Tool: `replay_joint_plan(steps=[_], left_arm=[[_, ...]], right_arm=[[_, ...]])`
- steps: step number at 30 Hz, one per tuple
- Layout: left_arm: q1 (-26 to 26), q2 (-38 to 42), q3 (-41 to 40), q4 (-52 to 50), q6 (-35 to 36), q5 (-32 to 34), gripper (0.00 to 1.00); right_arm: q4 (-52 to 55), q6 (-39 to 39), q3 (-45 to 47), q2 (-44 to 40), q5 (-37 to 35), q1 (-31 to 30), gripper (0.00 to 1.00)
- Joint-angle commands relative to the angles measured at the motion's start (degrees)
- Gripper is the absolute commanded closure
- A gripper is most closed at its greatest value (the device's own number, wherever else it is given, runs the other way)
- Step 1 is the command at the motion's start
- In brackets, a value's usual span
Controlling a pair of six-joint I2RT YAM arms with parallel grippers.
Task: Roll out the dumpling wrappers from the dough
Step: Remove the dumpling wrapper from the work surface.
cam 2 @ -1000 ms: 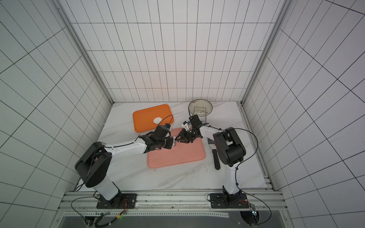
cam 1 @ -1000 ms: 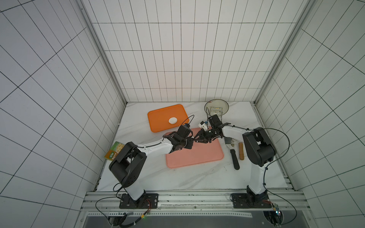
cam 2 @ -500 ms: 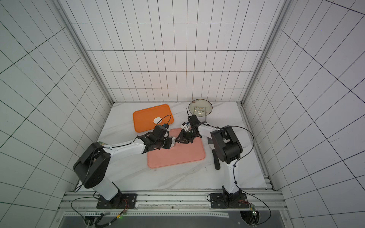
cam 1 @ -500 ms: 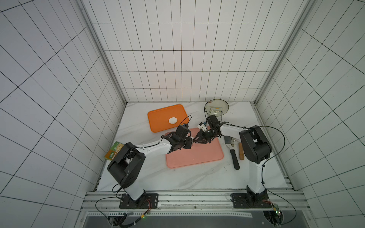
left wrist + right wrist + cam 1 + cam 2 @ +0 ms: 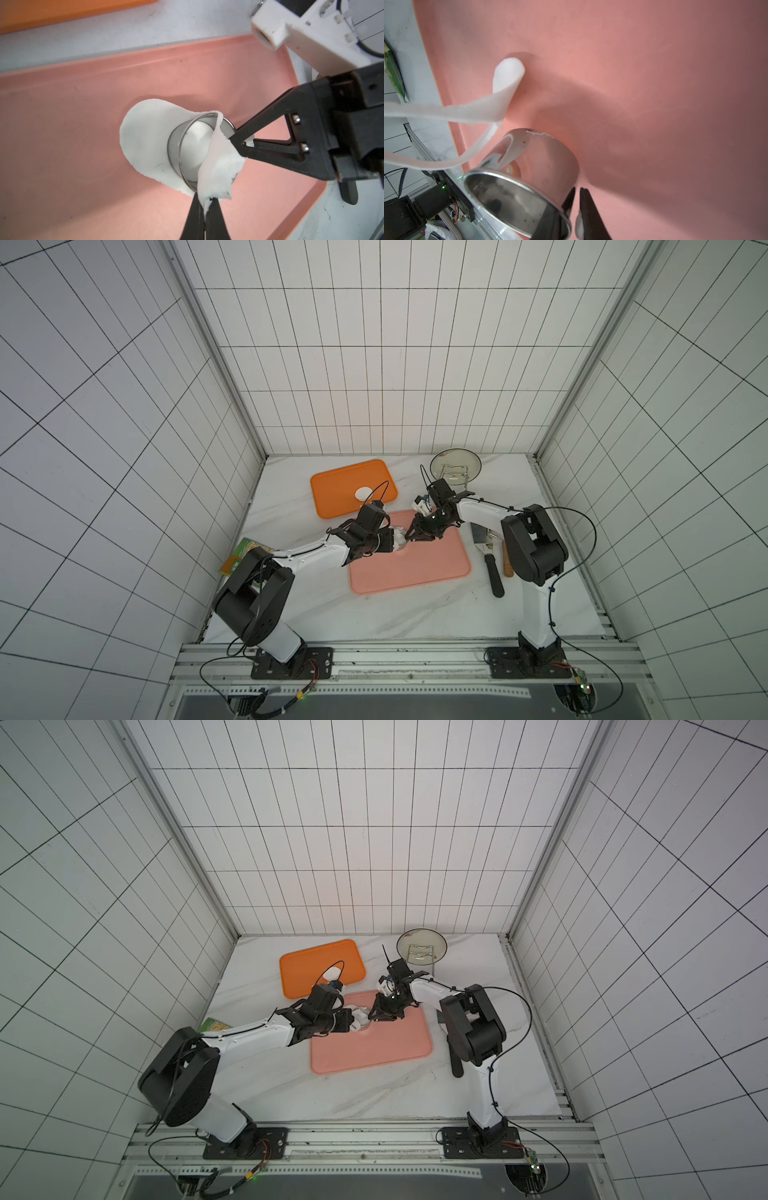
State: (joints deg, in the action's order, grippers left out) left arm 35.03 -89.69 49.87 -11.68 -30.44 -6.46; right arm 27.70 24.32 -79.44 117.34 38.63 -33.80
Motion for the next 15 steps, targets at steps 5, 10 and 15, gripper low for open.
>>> replay_joint_plan(steps=[5, 10, 15], left_arm=[[-3.3, 2.35, -1.83, 2.13, -2.97, -2.18, 1.0], [-5.14, 2.41, -1.95, 2.36, -3.82, -3.38, 1.0], [-6.69, 3.24, -2.03, 1.84, -4.27, -3.12, 1.0]], right_arm=[[5.6, -3.67, -2.23, 1.23, -5.12, -1.34, 0.75], [6.59, -4.51, -2.89, 1.14, -6.08, -1.79, 0.78], [8.05, -5.58, -3.95, 1.05, -7.5, -2.23, 0.8]])
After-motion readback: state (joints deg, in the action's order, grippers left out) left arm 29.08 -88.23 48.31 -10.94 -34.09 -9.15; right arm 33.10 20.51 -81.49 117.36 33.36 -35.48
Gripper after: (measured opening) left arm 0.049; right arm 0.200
